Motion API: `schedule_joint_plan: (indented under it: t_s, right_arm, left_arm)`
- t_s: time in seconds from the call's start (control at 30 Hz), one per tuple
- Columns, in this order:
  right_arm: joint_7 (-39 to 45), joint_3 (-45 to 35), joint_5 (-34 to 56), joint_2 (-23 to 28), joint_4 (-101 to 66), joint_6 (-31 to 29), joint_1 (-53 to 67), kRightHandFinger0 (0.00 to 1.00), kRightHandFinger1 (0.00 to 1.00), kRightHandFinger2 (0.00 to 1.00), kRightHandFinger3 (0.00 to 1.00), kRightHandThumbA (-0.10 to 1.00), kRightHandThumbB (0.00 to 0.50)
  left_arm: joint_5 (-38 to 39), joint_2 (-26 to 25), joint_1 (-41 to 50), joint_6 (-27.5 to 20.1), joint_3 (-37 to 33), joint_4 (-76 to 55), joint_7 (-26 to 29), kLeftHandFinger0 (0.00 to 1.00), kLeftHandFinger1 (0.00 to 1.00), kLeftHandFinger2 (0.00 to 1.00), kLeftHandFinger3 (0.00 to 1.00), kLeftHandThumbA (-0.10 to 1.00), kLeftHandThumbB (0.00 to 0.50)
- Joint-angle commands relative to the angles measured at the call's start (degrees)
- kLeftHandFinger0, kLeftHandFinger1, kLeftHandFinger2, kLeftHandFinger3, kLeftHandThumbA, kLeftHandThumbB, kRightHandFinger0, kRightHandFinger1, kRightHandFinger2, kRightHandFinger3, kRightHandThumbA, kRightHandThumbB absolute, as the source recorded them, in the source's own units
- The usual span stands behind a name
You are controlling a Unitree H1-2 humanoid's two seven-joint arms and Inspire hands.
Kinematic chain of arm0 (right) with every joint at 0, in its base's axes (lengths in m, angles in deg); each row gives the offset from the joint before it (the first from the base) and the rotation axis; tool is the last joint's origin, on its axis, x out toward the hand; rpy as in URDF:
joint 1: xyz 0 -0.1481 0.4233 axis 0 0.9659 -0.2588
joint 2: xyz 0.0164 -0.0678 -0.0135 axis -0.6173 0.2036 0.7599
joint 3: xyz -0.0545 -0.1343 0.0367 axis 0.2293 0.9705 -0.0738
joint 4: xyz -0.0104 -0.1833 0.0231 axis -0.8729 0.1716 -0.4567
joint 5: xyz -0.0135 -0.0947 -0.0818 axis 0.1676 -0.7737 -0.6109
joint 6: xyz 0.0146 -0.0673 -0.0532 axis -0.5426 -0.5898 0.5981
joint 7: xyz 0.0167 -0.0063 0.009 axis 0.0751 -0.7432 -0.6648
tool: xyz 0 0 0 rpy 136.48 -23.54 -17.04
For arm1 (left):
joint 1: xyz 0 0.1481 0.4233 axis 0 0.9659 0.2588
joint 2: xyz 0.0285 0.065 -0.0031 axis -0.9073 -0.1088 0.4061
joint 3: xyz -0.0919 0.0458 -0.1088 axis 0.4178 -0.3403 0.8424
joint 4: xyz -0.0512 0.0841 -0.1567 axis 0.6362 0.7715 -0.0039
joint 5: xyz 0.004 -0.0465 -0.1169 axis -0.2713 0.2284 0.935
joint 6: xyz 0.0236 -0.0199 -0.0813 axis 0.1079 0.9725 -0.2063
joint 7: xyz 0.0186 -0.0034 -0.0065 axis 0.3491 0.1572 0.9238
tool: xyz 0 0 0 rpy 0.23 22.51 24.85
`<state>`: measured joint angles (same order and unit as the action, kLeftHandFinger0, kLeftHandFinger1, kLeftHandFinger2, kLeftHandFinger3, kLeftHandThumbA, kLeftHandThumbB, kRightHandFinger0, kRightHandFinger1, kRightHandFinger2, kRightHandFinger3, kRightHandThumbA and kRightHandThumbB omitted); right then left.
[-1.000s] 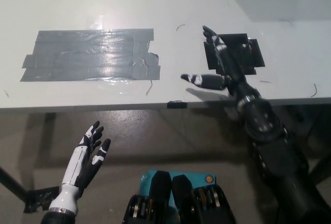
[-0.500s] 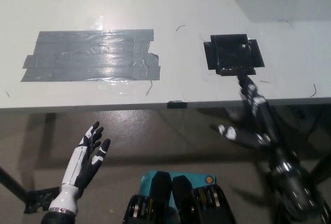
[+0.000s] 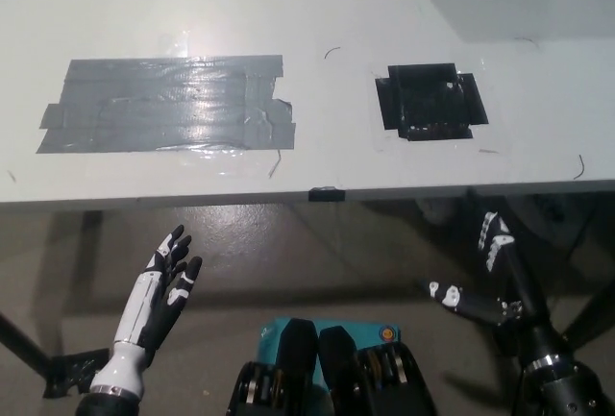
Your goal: A white bottle is kept in the middle of the desk infront of the robot and the robot picks it up with its right hand and passes it to a person
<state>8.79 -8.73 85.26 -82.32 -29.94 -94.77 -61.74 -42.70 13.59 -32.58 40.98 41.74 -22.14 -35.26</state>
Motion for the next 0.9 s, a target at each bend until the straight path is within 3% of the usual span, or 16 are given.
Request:
schedule_joint_plan:
  t_s: [0.0,0.4,0.87]
  right_arm:
    - [2.0,-0.7,1.8,0.5,1.2,-4.0,-2.2,1.0,1.0,1.0,1.0,1.0,0.352]
    - [3.5,-0.4,1.4,0.9,3.3,-4.0,-2.4,1.0,1.0,1.0,1.0,1.0,0.336]
    - [3.9,-0.5,1.0,0.9,4.1,-3.6,-2.6,1.0,1.0,1.0,1.0,1.0,0.367]
  left_arm:
    - [0.0,-0.7,-0.3,-1.6,-0.2,-1.1,0.3,1.0,1.0,1.0,1.0,0.84,0.113]
    - [0.1,-0.6,-0.2,-1.0,-0.2,-1.2,0.2,1.0,1.0,1.0,1.0,0.83,0.111]
    - [0.0,-0.7,0.1,-0.9,-0.3,-1.6,0.1,1.0,1.0,1.0,1.0,0.79,0.107]
